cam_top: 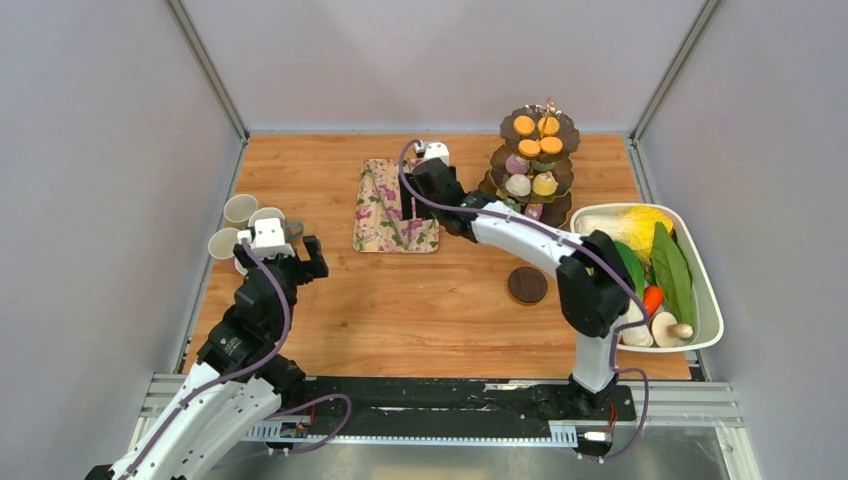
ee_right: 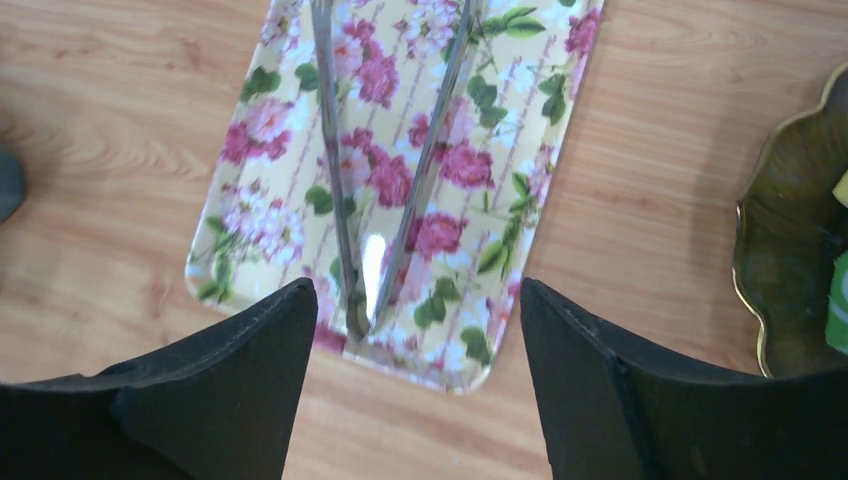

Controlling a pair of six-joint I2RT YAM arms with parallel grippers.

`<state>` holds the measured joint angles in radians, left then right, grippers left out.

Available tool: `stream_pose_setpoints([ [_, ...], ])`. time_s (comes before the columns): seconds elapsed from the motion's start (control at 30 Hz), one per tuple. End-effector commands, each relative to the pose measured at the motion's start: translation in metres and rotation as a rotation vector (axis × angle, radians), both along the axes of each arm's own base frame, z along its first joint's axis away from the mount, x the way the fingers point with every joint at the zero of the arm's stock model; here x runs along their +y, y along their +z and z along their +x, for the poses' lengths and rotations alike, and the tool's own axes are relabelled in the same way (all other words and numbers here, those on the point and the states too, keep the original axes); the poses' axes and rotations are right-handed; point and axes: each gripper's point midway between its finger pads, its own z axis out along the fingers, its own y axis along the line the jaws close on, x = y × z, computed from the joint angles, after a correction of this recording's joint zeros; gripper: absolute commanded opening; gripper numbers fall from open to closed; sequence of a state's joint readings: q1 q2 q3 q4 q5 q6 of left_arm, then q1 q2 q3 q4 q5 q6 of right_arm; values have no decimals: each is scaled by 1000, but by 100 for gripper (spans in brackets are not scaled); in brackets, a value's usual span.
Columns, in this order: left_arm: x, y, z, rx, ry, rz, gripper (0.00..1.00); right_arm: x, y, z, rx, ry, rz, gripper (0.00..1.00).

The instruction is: Serve the afternoon tea

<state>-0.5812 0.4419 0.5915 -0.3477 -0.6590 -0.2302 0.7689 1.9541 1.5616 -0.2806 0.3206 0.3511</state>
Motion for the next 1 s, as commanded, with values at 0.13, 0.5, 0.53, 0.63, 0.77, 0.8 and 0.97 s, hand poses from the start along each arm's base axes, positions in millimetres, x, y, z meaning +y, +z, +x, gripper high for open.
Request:
stream_pose_setpoints([
  [0.13, 0, 6, -2, -27, -3, -29, 100, 8, -32, -98, 147, 117, 22, 68],
  [0.5, 3, 9, -4, -37, 14, -39, 100, 43, -94, -112, 238, 110, -31, 64],
  [0.53, 4, 8, -4, -36, 16, -40, 100, 44, -99, -107, 231, 98, -44, 64],
  [0.63, 6, 9, -5, -37, 26, -41, 100, 50, -104, -87, 189, 64, -76, 64],
  [0.77, 8, 9, -5, -40, 35, -44, 100, 59, -102, -48, 109, 12, -105, 67],
  [0.8, 8, 9, -6, -41, 35, -45, 100, 59, -107, -37, 97, -6, -119, 67],
  [0.97, 8, 9, -6, -41, 36, -47, 100, 60, -96, 26, 7, -77, -119, 70],
])
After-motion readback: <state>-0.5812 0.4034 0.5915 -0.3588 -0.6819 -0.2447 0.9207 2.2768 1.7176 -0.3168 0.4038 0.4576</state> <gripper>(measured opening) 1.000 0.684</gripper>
